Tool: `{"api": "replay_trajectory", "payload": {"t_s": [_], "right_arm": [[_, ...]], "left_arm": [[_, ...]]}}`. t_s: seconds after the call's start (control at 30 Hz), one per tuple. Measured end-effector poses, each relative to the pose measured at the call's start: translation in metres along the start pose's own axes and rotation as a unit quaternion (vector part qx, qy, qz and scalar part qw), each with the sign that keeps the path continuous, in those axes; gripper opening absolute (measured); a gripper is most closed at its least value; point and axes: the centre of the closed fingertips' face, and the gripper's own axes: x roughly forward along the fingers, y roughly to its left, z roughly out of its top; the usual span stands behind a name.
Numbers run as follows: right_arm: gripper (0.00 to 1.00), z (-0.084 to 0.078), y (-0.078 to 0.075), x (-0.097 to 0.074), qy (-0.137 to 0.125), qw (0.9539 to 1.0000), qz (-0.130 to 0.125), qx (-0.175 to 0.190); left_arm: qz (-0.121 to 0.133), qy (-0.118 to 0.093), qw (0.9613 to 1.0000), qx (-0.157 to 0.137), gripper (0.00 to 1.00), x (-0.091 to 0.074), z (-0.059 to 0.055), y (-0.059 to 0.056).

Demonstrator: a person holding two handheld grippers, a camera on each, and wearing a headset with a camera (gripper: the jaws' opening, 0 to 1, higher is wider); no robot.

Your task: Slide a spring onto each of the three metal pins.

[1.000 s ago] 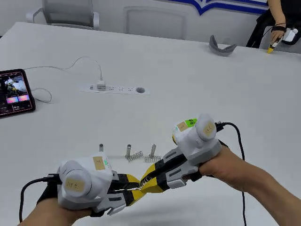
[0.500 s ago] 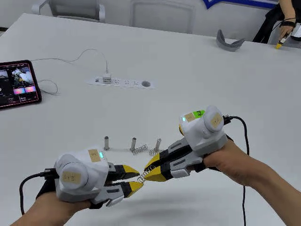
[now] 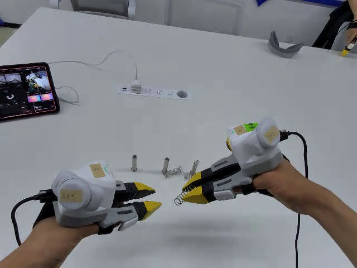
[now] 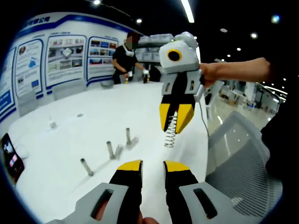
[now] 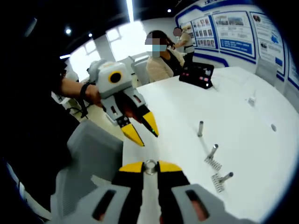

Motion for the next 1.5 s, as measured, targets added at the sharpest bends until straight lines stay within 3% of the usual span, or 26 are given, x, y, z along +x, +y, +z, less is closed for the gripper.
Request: {"api": "replay_trajectory", "payload": {"t_s": [0.43, 0.73, 1.5], "right_arm": [[0.12, -0.005, -0.02, 0.006, 0.026, 0.9995, -0.019, 0.0], [0.12, 0.003, -0.036, 0.015, 0.037, 0.9989, -0.026, -0.011], [0.12, 0.021, -0.073, 0.042, 0.066, 0.9963, -0.044, -0.033]], "left_arm": [[0.051, 0.017, 0.9982, -0.025, 0.27, -0.016, -0.021, 0.027], [0.091, 0.02, 0.9948, -0.042, 0.35, -0.032, -0.03, 0.046], [0.156, 0.029, 0.9842, -0.08, 0.52, -0.065, -0.053, 0.072]]}}
